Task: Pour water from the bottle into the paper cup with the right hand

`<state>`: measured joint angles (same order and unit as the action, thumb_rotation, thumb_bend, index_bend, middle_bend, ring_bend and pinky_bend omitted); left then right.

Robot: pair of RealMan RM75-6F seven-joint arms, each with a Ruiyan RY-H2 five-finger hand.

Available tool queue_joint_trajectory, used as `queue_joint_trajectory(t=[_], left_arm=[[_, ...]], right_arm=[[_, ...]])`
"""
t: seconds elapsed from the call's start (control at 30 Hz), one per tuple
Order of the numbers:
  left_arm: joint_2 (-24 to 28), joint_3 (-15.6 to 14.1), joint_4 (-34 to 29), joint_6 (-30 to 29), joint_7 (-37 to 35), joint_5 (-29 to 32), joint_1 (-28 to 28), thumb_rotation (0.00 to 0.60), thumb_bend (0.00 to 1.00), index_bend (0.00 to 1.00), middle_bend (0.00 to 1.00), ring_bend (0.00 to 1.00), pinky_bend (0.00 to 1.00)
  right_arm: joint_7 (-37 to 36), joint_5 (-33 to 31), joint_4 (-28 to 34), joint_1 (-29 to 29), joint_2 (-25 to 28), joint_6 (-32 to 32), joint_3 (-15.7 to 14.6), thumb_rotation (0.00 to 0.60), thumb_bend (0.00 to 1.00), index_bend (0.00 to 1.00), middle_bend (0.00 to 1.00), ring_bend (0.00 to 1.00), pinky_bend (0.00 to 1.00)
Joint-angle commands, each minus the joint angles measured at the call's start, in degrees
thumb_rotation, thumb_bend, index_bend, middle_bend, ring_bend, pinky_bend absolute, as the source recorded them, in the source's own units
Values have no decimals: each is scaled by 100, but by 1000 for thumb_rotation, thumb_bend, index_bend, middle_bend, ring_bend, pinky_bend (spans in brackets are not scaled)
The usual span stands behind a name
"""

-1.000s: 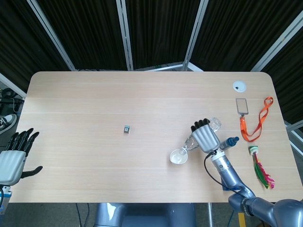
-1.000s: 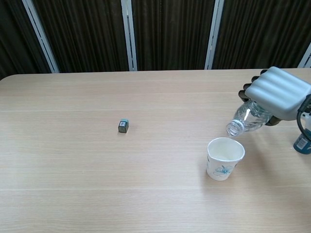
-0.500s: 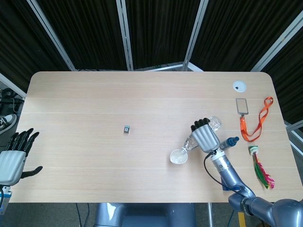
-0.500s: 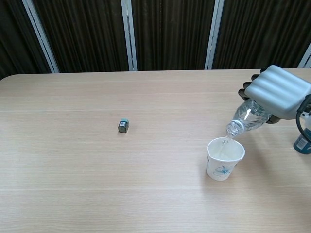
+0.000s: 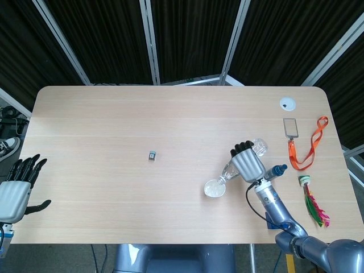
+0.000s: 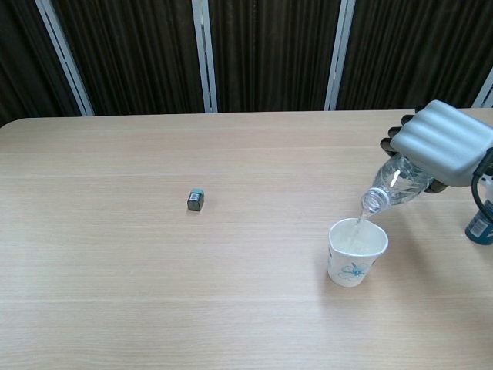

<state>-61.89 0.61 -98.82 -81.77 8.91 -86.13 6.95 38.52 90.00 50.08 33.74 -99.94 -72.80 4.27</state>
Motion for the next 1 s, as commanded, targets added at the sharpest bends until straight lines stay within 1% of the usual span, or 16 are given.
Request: queue_joint_trajectory(t=[0.03, 0.23, 0.33, 0.4, 0.47, 0.7, 0.83, 1.0], left_arm=[[0, 0, 1, 3, 2, 2, 1, 600, 0, 64, 0, 0, 0], [-3, 0, 2, 13, 17, 9, 5, 600, 0, 63, 0, 0, 0], [-2, 1, 1, 16, 14, 16, 5, 600, 0, 63, 0, 0, 0], [-3, 3, 3, 21, 15, 22, 8, 600, 0, 63, 0, 0, 0], [-4, 3, 5, 29, 14, 25, 11, 600, 0, 63, 0, 0, 0], [-6, 1, 5, 52, 19, 36, 21, 600, 0, 63, 0, 0, 0], [0, -1, 0, 66, 5, 45, 24, 600, 0, 63, 0, 0, 0], [1, -3, 4, 90, 5, 52, 36, 600, 0, 64, 0, 0, 0]], right_arm=[[-24, -5, -5, 1, -6, 6, 3, 600, 499, 537, 572, 523, 450], [-154, -84, 35, 9, -22, 60, 62, 600, 500, 538, 572, 523, 450], [-312, -141, 105, 9, -8, 101, 99, 600, 500, 538, 573, 524, 451], [-563, -227, 229, -3, 15, 152, 149, 600, 501, 538, 572, 524, 452], [-1091, -442, 538, -41, 68, 281, 268, 600, 501, 538, 572, 524, 452], [-2205, -797, 1390, -45, 438, 600, 509, 600, 502, 538, 572, 524, 460], [-2884, -1021, 1764, -48, 596, 786, 657, 600, 512, 538, 573, 525, 462], [-3740, -1320, 2043, -61, 700, 1133, 762, 600, 525, 538, 573, 524, 462]])
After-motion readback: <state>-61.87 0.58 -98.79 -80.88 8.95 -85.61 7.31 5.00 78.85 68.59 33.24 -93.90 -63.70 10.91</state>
